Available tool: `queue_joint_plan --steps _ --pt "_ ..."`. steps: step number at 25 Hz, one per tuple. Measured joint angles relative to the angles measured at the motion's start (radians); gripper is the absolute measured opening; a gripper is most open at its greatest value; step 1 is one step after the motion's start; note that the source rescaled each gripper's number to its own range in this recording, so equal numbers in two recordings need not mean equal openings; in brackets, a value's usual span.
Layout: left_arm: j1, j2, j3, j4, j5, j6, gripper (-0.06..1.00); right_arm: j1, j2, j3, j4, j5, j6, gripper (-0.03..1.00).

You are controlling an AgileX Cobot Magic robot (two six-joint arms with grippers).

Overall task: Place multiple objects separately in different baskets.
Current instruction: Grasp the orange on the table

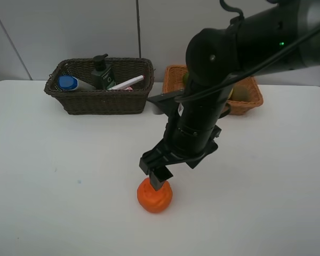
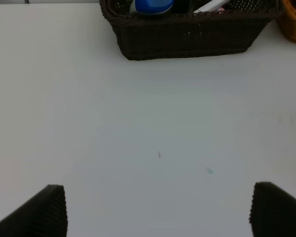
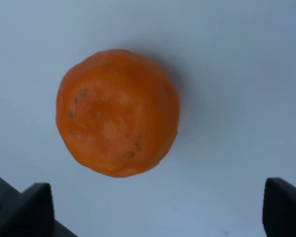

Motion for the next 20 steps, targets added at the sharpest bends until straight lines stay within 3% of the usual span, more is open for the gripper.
queue_joint_plan --steps 6,20 --pt "0.0 0.0 0.0 0.0 0.0 0.0 0.97 0.036 0.0 0.007 0.057 -0.036 -0.02 1.0" --pt "0.0 0.0 0.0 0.0 0.0 0.0 0.97 0.055 0.16 0.007 0.065 -0.162 -0.027 1.0"
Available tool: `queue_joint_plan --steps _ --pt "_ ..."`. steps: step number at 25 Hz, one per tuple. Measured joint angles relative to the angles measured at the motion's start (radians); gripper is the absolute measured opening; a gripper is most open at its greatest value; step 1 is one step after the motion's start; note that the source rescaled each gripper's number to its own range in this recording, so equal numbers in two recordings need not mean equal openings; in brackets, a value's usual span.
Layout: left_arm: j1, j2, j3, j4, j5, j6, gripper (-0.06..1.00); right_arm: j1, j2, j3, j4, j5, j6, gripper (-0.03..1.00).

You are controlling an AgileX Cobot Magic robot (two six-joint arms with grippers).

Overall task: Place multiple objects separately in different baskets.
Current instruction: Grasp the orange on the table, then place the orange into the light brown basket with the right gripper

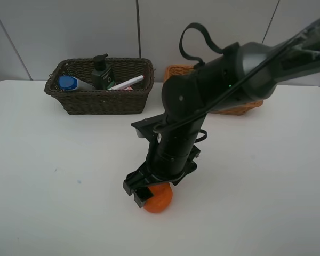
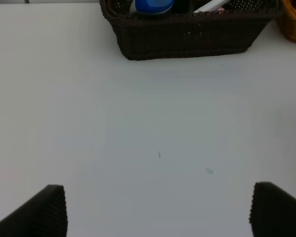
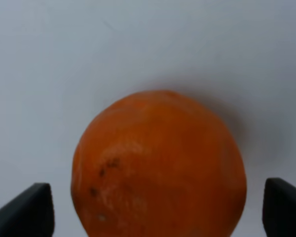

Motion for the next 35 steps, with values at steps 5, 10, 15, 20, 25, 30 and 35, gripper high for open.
queue_joint_plan --steps 5,10,15,20,25,30,35 --pt "0.0 0.0 0.0 0.0 0.0 0.001 0.97 0.0 0.05 0.0 0.005 -0.029 0.0 1.0" --pt "0.0 0.0 0.0 0.0 0.0 0.001 0.97 0.0 0.079 0.0 0.008 -0.038 0.001 1.0" --pt "0.0 0.0 0.0 0.0 0.0 0.001 0.97 0.0 0.082 0.0 0.018 -0.038 0.001 0.98" --pt "0.0 0.0 0.0 0.0 0.0 0.001 0.97 0.0 0.082 0.0 0.024 -0.036 0.001 0.59" --pt "0.0 0.0 0.0 0.0 0.0 0.001 0.97 0.0 0.082 0.0 0.024 -0.019 -0.005 0.59" --pt "0.0 0.0 0.0 0.0 0.0 0.001 0.97 0.0 0.059 0.0 0.012 0.035 -0.018 0.59" --pt "0.0 0.0 0.0 0.0 0.0 0.001 0.97 -0.003 -0.055 -0.005 -0.069 0.053 -0.018 0.59"
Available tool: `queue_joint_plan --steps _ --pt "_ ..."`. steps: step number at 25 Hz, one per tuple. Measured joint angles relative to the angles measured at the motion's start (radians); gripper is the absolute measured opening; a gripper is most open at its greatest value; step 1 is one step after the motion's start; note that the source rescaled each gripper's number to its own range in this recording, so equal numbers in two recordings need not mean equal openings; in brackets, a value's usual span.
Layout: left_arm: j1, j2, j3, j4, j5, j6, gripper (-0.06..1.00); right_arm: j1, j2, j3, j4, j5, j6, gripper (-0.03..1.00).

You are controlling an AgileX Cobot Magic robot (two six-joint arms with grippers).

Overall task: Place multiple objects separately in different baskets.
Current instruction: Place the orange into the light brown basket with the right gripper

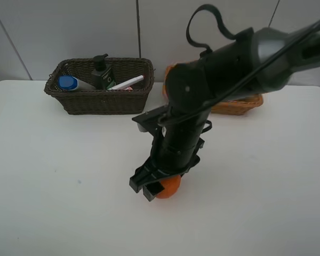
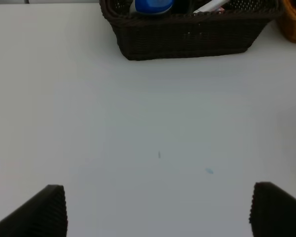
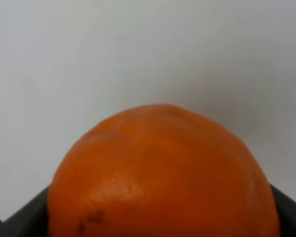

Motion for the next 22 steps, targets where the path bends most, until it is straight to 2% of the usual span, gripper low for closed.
queue_joint_plan --steps 3,7,13,16,21,22 --pt "0.0 0.0 0.0 0.0 0.0 0.0 0.97 -0.045 -0.037 -0.064 -0.061 0.038 0.0 0.59" --pt "0.0 0.0 0.0 0.0 0.0 0.0 0.97 -0.174 -0.024 -0.193 -0.105 0.041 0.0 0.59" --pt "0.0 0.0 0.0 0.0 0.0 0.0 0.97 -0.416 0.092 -0.418 -0.12 -0.072 0.001 0.59" --pt "0.0 0.0 0.0 0.0 0.0 0.0 0.97 -0.506 0.168 -0.488 -0.123 -0.125 0.001 0.59" --pt "0.0 0.0 0.0 0.0 0.0 0.0 0.97 -0.576 0.246 -0.521 -0.111 -0.15 0.001 0.6" --pt "0.0 0.0 0.0 0.0 0.0 0.0 0.97 -0.578 0.249 -0.521 -0.111 -0.152 0.001 0.68"
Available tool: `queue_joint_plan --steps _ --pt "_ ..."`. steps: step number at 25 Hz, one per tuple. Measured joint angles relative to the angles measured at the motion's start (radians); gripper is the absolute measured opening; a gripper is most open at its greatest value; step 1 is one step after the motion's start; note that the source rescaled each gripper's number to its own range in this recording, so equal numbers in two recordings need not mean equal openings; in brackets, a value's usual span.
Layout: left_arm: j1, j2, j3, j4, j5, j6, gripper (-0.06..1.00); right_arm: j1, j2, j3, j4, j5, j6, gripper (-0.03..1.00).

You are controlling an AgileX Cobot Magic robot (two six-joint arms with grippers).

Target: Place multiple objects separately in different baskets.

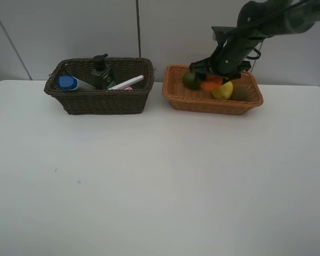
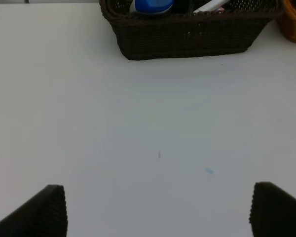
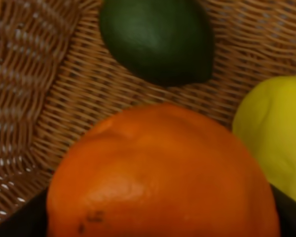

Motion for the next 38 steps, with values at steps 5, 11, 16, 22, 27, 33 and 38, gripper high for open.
queue_joint_plan --steps 5,11,16,22,27,33,38 --pt "0.0 0.0 0.0 0.0 0.0 0.0 0.97 0.002 0.001 -0.005 0.016 -0.005 0.0 0.96" --pt "0.0 0.0 0.0 0.0 0.0 0.0 0.97 -0.002 -0.052 -0.005 0.005 0.024 0.0 0.96" --pt "0.0 0.0 0.0 0.0 0.0 0.0 0.97 -0.088 -0.143 -0.006 -0.012 0.052 0.018 0.96" --pt "0.0 0.0 0.0 0.0 0.0 0.0 0.97 -0.267 -0.246 -0.005 -0.019 0.201 0.029 0.96" --pt "0.0 0.0 0.0 0.0 0.0 0.0 0.97 -0.333 -0.394 0.14 -0.02 0.232 0.048 0.96" --pt "0.0 0.0 0.0 0.0 0.0 0.0 0.97 -0.344 -0.693 0.493 -0.068 0.167 0.103 0.96" --pt "0.0 0.0 0.0 0.0 0.0 0.0 0.97 -0.344 -0.991 0.814 -0.071 0.137 0.144 0.96"
